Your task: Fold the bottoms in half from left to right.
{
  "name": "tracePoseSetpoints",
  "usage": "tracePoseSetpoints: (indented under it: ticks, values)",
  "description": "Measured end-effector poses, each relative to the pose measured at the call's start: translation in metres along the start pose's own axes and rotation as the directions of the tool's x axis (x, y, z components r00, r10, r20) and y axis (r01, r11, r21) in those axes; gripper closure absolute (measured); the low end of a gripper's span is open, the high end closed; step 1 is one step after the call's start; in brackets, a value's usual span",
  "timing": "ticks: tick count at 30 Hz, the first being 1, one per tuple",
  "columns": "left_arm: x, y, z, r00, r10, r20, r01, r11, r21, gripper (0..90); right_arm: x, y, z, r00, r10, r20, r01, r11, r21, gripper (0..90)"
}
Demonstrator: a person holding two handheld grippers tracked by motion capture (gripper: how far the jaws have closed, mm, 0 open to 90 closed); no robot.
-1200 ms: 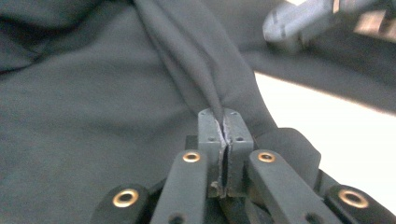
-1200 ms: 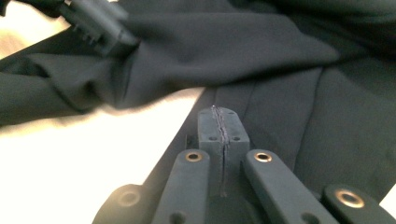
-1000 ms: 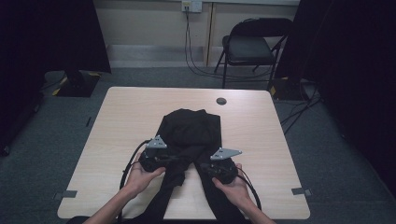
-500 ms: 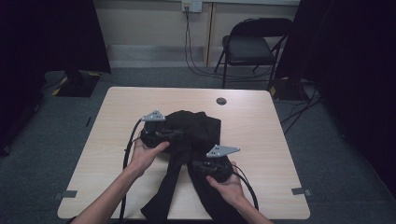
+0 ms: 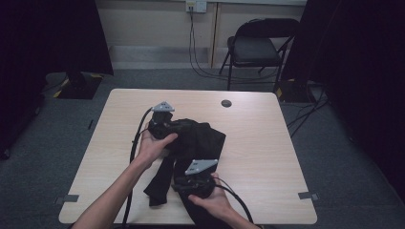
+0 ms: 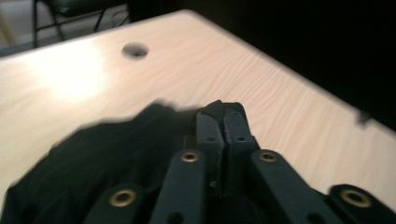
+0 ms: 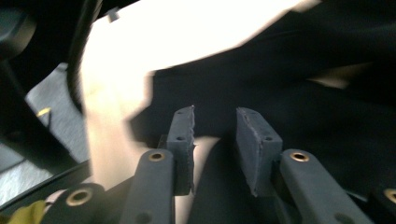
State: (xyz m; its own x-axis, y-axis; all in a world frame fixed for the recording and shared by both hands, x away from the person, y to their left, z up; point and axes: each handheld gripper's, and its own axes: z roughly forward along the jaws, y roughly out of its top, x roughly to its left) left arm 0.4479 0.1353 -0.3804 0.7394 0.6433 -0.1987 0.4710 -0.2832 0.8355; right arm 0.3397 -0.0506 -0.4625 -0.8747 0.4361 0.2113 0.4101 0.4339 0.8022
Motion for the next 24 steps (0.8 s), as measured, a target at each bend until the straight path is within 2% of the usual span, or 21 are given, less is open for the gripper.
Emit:
tracePoseSetpoints:
  ticks: [1, 2, 3, 4, 5, 7, 8, 9, 10, 12, 14, 16, 17, 18, 19, 20, 21, 22, 24]
  values:
    - [0.002, -0.006, 0.000, 1.0000, -0.006, -0.005, 0.006, 0.9999, 0.008, 82.6, -0.006, 0.000, -0.006, 0.9997, 0.011, 0.022, -0.011, 1.000, -0.009, 66.5]
    - [0.002, -0.010, -0.001, 0.9998, -0.010, -0.018, 0.010, 0.9999, 0.008, 79.4, -0.018, -0.002, -0.017, 0.9977, 0.030, 0.061, -0.028, 0.999, -0.023, 66.2]
    - [0.002, -0.014, -0.002, 0.9990, -0.010, -0.043, 0.011, 0.9998, 0.015, 73.3, -0.025, -0.003, -0.022, 0.9953, 0.033, 0.092, -0.031, 0.999, -0.021, 67.2]
    - [0.002, -0.016, -0.003, 0.9988, -0.008, -0.048, 0.009, 0.9998, 0.019, 69.6, -0.039, -0.005, -0.029, 0.9882, 0.045, 0.147, -0.043, 0.999, -0.018, 68.0]
    - [0.001, -0.018, -0.005, 0.9983, -0.005, -0.058, 0.006, 0.9998, 0.021, 66.9, -0.047, -0.008, -0.032, 0.9838, 0.071, 0.165, -0.068, 0.997, -0.023, 68.4]
    - [-0.003, -0.020, -0.012, 0.9957, 0.022, -0.090, -0.021, 0.9996, 0.018, 57.2, -0.066, -0.014, -0.037, 0.9738, 0.103, 0.203, -0.104, 0.995, -0.007, 71.4]
    - [-0.005, -0.020, -0.016, 0.9952, 0.035, -0.092, -0.034, 0.9993, 0.015, 57.1, -0.074, -0.018, -0.036, 0.9682, 0.118, 0.221, -0.122, 0.993, 0.004, 72.8]
    - [-0.012, -0.020, -0.021, 0.9932, 0.065, -0.097, -0.064, 0.9979, 0.009, 55.5, -0.081, -0.024, -0.032, 0.9659, 0.131, 0.223, -0.140, 0.990, 0.022, 73.8]
    - [-0.012, -0.020, -0.021, 0.9932, 0.065, -0.097, -0.064, 0.9979, 0.009, 55.4, -0.081, -0.024, -0.032, 0.9659, 0.131, 0.223, -0.140, 0.990, 0.022, 73.8]
    - [-0.020, -0.022, -0.025, 0.9932, 0.086, -0.078, -0.086, 0.9963, 0.004, 55.9, -0.080, -0.025, -0.026, 0.9660, 0.107, 0.235, -0.122, 0.991, 0.051, 74.3]
    - [-0.030, -0.028, -0.025, 0.9924, 0.121, -0.021, -0.121, 0.9925, 0.015, 65.3, -0.079, -0.025, -0.020, 0.9675, 0.103, 0.231, -0.119, 0.991, 0.054, 74.2]
    - [-0.043, -0.041, -0.017, 0.9877, 0.149, 0.047, -0.152, 0.9857, 0.071, 71.9, -0.077, -0.026, -0.017, 0.9665, 0.079, 0.245, -0.100, 0.992, 0.076, 73.2]
    - [-0.052, -0.052, -0.008, 0.9834, 0.164, 0.077, -0.173, 0.9758, 0.133, 76.3, -0.077, -0.028, -0.015, 0.9671, 0.069, 0.245, -0.094, 0.991, 0.094, 71.5]
    - [-0.055, -0.060, -0.003, 0.9814, 0.166, 0.097, -0.180, 0.9705, 0.160, 76.3, -0.077, -0.028, -0.015, 0.9671, 0.069, 0.245, -0.094, 0.991, 0.094, 71.5]
    - [-0.058, -0.073, 0.005, 0.9779, 0.169, 0.122, -0.192, 0.9586, 0.210, 77.1, -0.077, -0.029, -0.014, 0.9663, 0.061, 0.250, -0.089, 0.991, 0.101, 70.6]
    - [-0.059, -0.081, 0.010, 0.9776, 0.171, 0.123, -0.196, 0.9530, 0.231, 77.9, -0.076, -0.031, -0.015, 0.9666, 0.054, 0.251, -0.081, 0.992, 0.098, 70.0]
    - [-0.054, -0.102, 0.019, 0.9849, 0.130, 0.114, -0.157, 0.9487, 0.274, 78.6, -0.076, -0.032, -0.016, 0.9633, 0.053, 0.263, -0.082, 0.992, 0.100, 69.2]
    - [-0.054, -0.102, 0.019, 0.9849, 0.130, 0.114, -0.157, 0.9487, 0.274, 78.7, -0.076, -0.032, -0.016, 0.9633, 0.053, 0.263, -0.082, 0.992, 0.100, 69.2]
    - [-0.049, -0.115, 0.021, 0.9877, 0.135, 0.079, -0.154, 0.9276, 0.340, 78.7, -0.077, -0.032, -0.018, 0.9587, 0.022, 0.284, -0.055, 0.992, 0.111, 69.7]
